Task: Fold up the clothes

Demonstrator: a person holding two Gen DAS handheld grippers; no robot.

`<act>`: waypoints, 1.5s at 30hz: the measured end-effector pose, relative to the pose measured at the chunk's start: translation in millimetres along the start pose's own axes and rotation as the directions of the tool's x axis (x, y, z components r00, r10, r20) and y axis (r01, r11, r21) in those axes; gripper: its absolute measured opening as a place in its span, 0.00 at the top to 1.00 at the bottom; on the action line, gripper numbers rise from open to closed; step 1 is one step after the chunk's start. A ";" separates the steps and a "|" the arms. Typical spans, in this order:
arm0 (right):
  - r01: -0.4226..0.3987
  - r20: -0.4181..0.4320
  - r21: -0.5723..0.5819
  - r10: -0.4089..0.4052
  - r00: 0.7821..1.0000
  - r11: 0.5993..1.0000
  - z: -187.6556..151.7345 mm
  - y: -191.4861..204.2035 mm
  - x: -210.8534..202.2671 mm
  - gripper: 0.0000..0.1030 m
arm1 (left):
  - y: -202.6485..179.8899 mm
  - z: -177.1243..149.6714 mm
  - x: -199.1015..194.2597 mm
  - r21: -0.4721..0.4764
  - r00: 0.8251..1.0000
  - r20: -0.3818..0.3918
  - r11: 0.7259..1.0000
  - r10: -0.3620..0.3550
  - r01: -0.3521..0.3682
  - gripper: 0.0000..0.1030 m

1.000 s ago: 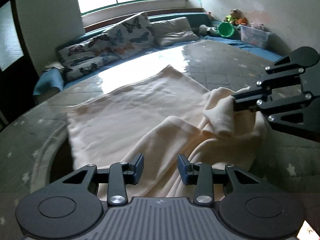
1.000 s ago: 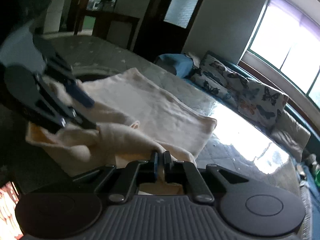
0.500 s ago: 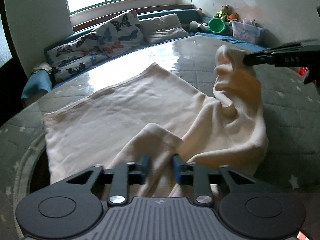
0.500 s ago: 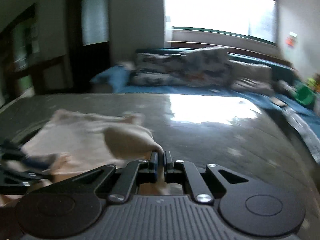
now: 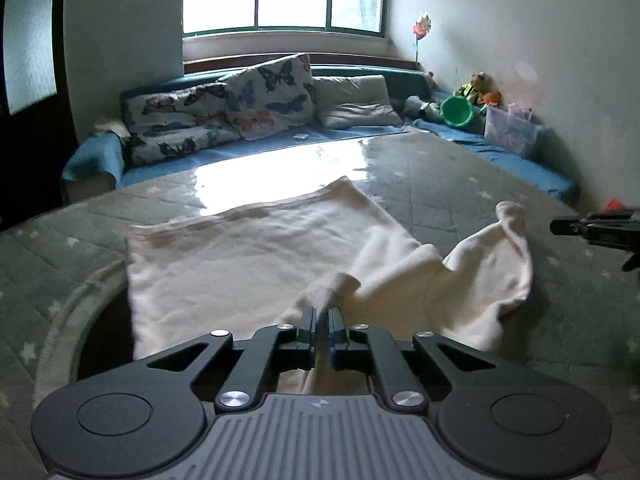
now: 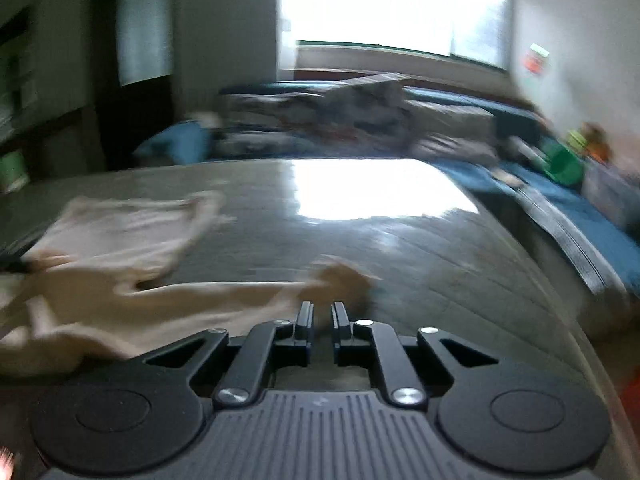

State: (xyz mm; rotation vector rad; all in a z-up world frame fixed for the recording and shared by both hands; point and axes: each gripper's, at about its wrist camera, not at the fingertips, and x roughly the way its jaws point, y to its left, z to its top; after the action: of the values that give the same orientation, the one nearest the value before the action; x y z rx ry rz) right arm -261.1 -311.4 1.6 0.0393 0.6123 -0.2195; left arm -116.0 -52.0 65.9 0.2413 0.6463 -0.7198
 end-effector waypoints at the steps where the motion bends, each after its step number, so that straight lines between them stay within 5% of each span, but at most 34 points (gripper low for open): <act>1: -0.031 0.007 -0.054 0.032 0.999 0.998 0.1 12.7 -2.7 0.84 | -0.7 0.1 -0.2 0.001 1.000 -0.002 1.000 -0.008 0.008 0.94; 7: -0.217 -0.034 -0.297 0.217 0.976 0.930 -7.1 76.9 -5.5 0.72 | -11.4 -3.7 1.9 0.056 1.000 -0.015 0.998 -0.027 0.028 0.91; 14: -0.274 -0.072 -0.466 0.273 0.959 0.841 -13.2 120.0 -2.7 0.68 | -17.7 -1.5 13.2 0.078 1.000 -0.020 0.997 -0.019 0.021 0.73; 17: -0.286 -0.088 -0.508 0.282 0.956 0.813 -15.3 132.8 0.4 0.68 | -19.6 -0.9 21.1 0.094 1.000 -0.025 0.995 -0.016 0.018 0.76; 19: -0.296 -0.098 -0.527 0.288 0.952 0.797 -17.6 138.5 3.9 0.68 | -18.6 -1.7 22.6 0.086 0.999 -0.021 0.996 -0.026 0.028 0.87; 21: -0.296 -0.105 -0.532 0.285 0.953 0.793 -19.3 140.9 6.8 0.69 | -14.5 -1.9 18.0 0.064 1.000 -0.002 0.998 -0.029 0.029 0.92; 25: -0.301 -0.121 -0.511 0.280 0.952 0.805 -19.9 139.9 10.9 0.92 | 3.7 -1.3 -5.7 -0.004 0.998 0.070 1.000 0.005 -0.005 0.95; 29: -0.286 -0.109 -0.502 0.268 0.957 0.817 -20.6 133.9 6.2 0.96 | 32.4 -2.9 -33.8 -0.104 0.988 0.122 0.991 0.097 -0.085 0.95; 35: -0.259 -0.100 -0.514 0.242 0.965 0.818 -23.9 125.9 -1.7 0.96 | 84.4 -22.4 -88.3 -0.268 0.948 0.165 0.937 0.272 -0.222 0.96; 45: -0.297 -0.062 -0.487 0.307 0.950 0.821 -5.6 133.1 -26.2 0.93 | 145.5 -89.0 -131.5 -0.470 0.873 0.019 0.775 0.488 -0.423 0.96</act>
State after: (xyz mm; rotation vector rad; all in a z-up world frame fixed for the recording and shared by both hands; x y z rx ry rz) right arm -256.4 -175.9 8.3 -0.3589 0.6195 0.2520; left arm -133.5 162.3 77.0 -0.0898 0.5713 -0.0964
